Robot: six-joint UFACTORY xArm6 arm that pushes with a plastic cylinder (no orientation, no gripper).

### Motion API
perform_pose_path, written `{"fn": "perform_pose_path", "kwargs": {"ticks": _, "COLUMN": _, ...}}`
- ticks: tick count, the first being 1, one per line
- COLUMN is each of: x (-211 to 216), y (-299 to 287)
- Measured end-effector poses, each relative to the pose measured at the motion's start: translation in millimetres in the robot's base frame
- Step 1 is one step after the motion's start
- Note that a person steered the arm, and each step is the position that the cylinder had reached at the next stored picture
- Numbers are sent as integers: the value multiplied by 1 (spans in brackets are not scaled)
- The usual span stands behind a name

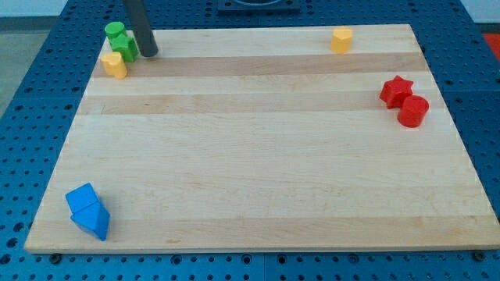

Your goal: Move your arm above the yellow hexagon

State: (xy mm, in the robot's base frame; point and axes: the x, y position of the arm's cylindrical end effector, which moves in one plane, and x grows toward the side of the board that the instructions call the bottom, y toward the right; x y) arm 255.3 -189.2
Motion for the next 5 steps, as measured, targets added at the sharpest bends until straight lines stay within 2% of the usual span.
{"fn": "perform_pose_path", "kwargs": {"ticks": 1, "x": -1, "y": 51}}
{"fn": "perform_pose_path", "kwargs": {"ticks": 3, "x": -55, "y": 147}}
{"fn": "perform_pose_path", "kwargs": {"ticks": 5, "x": -60, "y": 288}}
